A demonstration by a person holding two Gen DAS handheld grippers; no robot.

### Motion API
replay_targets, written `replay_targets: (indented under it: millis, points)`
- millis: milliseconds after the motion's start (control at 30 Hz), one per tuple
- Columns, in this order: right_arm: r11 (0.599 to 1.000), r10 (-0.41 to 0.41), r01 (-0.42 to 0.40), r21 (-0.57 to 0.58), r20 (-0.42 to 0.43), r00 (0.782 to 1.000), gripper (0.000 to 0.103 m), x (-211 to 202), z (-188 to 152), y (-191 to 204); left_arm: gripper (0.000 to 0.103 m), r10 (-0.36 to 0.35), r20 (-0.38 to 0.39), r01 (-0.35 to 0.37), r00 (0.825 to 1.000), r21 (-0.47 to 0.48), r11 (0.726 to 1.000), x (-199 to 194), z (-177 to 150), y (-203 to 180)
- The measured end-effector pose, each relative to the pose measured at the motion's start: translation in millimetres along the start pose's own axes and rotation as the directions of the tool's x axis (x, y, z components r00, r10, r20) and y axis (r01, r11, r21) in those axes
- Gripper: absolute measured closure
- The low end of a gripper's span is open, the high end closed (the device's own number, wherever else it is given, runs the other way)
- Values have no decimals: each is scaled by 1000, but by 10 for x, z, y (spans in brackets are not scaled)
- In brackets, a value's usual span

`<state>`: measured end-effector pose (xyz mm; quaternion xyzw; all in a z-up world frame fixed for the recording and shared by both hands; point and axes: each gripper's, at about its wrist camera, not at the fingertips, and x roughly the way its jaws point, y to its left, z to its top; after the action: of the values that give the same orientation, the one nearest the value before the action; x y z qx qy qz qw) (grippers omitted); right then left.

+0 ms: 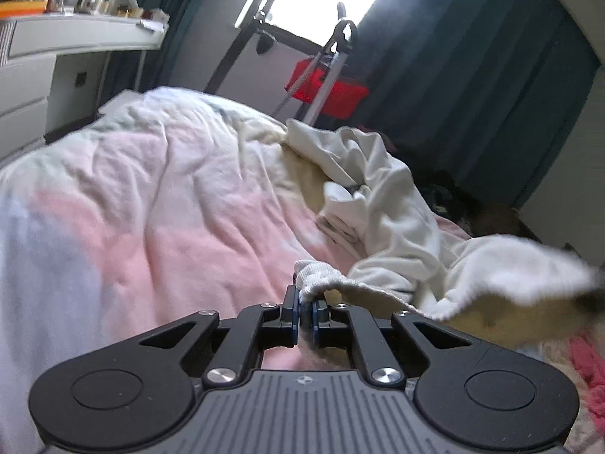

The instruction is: Fold clothes

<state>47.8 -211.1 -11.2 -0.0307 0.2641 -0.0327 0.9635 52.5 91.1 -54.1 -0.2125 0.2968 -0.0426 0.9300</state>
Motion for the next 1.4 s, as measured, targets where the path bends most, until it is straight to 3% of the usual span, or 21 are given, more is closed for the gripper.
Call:
replay_targets:
  millis: [100,167,300,433,500,600,667,700,733,767,800,933,1033,1133,1200,1333,1400]
  points:
    - [987,123,-100,127,-187,975,89,35,-454,-323,96,-19,-49,19,999,-1,1000,-85,-39,-12]
    - [976,181,-142,164,-255,950,88,53,-649,-399,96,-30,-92,30,995,-4,1000,-128,-86,-17]
    - [966,229,-200,163,-184,956,85,-128,-615,-432,93,-54,-135,53,989,-10,999,-318,-199,4]
    - [925,304,-241,295,-189,934,78,-145,-670,-629,87,-91,-124,85,988,-48,995,-593,-294,76]
    - [915,311,-238,326,-193,931,64,-148,-710,-682,78,-109,-118,101,987,-67,993,-730,-342,112]
    - [921,303,-232,312,-202,931,61,-117,-725,-661,59,-111,-63,108,992,-58,992,-917,-362,116]
    - [958,246,-197,208,-245,938,56,-51,-737,-509,48,-73,-26,73,997,6,997,-897,-310,8]
    - [974,205,-170,147,-268,941,43,-6,-754,-423,47,-45,-30,47,999,48,998,-820,-276,-71]
    - [986,157,-136,92,-288,944,37,49,-784,-349,46,-17,-45,21,999,98,995,-712,-242,-159]
    - [994,109,-103,35,-306,946,32,105,-813,-274,46,11,-60,-1,998,155,988,-590,-209,-258]
    - [997,72,-82,-16,-327,942,33,162,-845,-205,46,35,-70,-19,997,209,978,-474,-181,-354]
    - [989,36,-90,-121,-395,918,31,308,-940,-61,43,69,-96,-30,993,366,930,-8,-80,-699]
    - [984,53,-115,-134,-398,916,31,279,-930,-64,35,45,-105,6,994,441,897,332,44,-961]
    - [990,97,-123,-68,-296,950,31,44,-816,-211,30,24,-112,37,993,515,856,753,173,-1291]
    - [987,155,-159,3,-242,958,29,-86,-751,-315,28,13,-117,54,993,557,829,1042,254,-1544]
    - [924,364,-332,189,-171,916,27,-193,-687,-584,27,3,-125,78,992,637,767,1660,313,-2045]
    - [885,434,-394,247,-133,891,24,-203,-680,-668,27,43,-99,37,994,684,728,1998,303,-2268]
